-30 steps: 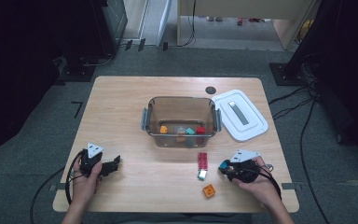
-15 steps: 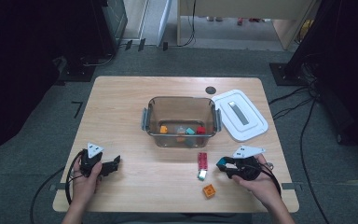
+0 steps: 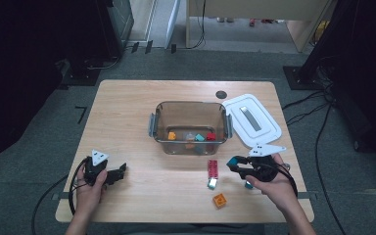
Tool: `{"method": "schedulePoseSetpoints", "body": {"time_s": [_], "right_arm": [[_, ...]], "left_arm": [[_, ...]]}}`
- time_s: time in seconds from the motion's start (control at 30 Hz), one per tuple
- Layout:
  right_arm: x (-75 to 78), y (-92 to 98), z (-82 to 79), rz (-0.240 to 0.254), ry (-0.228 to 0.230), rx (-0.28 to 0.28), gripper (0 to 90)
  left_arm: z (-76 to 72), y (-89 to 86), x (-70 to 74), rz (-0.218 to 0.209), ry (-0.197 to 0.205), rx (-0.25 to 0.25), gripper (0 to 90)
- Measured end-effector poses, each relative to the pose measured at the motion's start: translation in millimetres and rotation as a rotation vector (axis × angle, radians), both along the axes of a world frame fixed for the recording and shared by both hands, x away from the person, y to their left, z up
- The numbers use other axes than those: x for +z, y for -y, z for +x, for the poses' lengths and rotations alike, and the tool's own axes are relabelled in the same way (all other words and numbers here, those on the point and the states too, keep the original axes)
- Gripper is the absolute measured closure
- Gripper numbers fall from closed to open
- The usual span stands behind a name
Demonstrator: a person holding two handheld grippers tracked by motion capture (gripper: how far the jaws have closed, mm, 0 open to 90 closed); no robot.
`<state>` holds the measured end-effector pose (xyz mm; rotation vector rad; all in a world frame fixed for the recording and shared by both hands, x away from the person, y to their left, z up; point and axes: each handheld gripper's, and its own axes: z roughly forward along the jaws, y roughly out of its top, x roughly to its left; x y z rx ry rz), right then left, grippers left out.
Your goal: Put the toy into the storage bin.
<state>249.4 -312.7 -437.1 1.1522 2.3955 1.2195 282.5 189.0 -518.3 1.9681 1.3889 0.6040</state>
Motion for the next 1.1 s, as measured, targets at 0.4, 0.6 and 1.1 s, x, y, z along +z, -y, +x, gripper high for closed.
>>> {"method": "schedulePoseSetpoints", "body": {"time_s": [0.4,0.6,1.1], "right_arm": [[40.5,-13.8,14.7,0.022,0.051,0.02,60.0],[56.8,-21.5,22.4,0.028,0.067,0.04,60.0],[84.6,-38.7,41.0,0.037,0.099,0.057,60.0]], "left_arm": [[0.0,0.0,0.0,0.0,0.0,0.0,12.8],[0.0,0.1,0.0,-0.001,0.0,0.001,12.8],[0.0,0.0,0.0,0.0,-0.001,0.0,12.8]]}}
